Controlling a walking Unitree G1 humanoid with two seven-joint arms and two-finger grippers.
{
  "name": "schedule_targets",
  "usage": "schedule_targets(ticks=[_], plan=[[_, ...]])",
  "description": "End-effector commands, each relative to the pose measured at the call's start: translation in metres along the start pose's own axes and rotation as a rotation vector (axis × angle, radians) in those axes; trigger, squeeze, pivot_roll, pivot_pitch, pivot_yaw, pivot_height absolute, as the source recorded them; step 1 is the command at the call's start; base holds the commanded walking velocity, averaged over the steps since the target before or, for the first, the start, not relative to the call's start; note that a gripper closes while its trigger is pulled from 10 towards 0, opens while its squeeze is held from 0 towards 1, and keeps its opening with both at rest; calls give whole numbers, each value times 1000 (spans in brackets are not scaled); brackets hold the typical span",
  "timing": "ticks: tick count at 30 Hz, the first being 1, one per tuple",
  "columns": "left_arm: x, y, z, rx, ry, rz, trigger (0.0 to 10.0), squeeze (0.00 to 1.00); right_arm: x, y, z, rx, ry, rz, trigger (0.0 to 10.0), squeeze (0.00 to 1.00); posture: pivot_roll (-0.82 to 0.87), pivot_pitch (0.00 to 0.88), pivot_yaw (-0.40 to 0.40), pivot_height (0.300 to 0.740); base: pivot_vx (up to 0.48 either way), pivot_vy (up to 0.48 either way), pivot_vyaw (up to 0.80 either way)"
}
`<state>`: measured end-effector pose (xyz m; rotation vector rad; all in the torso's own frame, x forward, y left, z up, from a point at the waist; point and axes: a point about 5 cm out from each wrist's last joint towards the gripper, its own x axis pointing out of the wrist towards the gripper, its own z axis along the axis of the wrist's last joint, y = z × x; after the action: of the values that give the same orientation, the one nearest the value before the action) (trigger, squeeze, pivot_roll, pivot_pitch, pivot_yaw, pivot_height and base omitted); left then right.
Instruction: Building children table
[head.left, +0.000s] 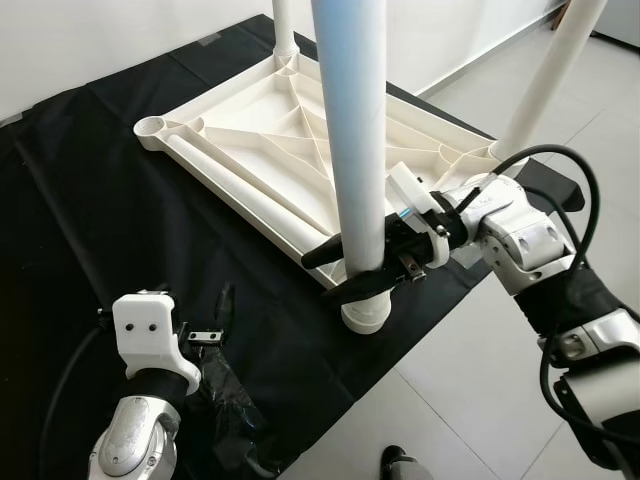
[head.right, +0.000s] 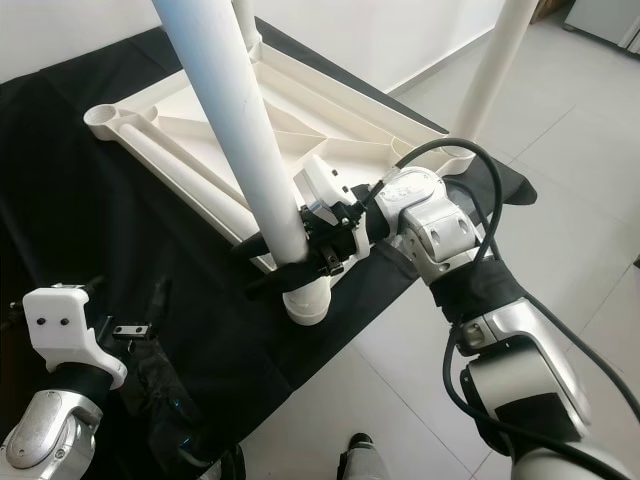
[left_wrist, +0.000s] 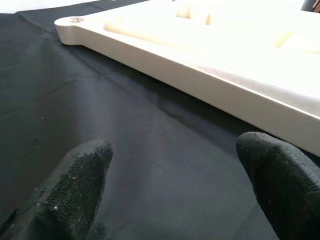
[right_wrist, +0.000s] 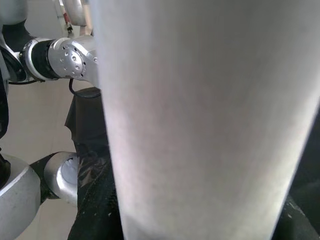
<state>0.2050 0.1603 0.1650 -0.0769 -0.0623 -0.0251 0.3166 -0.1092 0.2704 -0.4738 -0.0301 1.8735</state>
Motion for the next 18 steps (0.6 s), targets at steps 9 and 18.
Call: schedule_targets(ticks=[9,18], plan=[[-3,5,0,16,12,16,10000,0,8,24,-29,124,15,70,10000,0,46,274,46,740,0,0,0],[-3,5,0,16,12,16,10000,0,8,24,-29,124,15,70,10000,0,46,274,46,740,0,0,0]])
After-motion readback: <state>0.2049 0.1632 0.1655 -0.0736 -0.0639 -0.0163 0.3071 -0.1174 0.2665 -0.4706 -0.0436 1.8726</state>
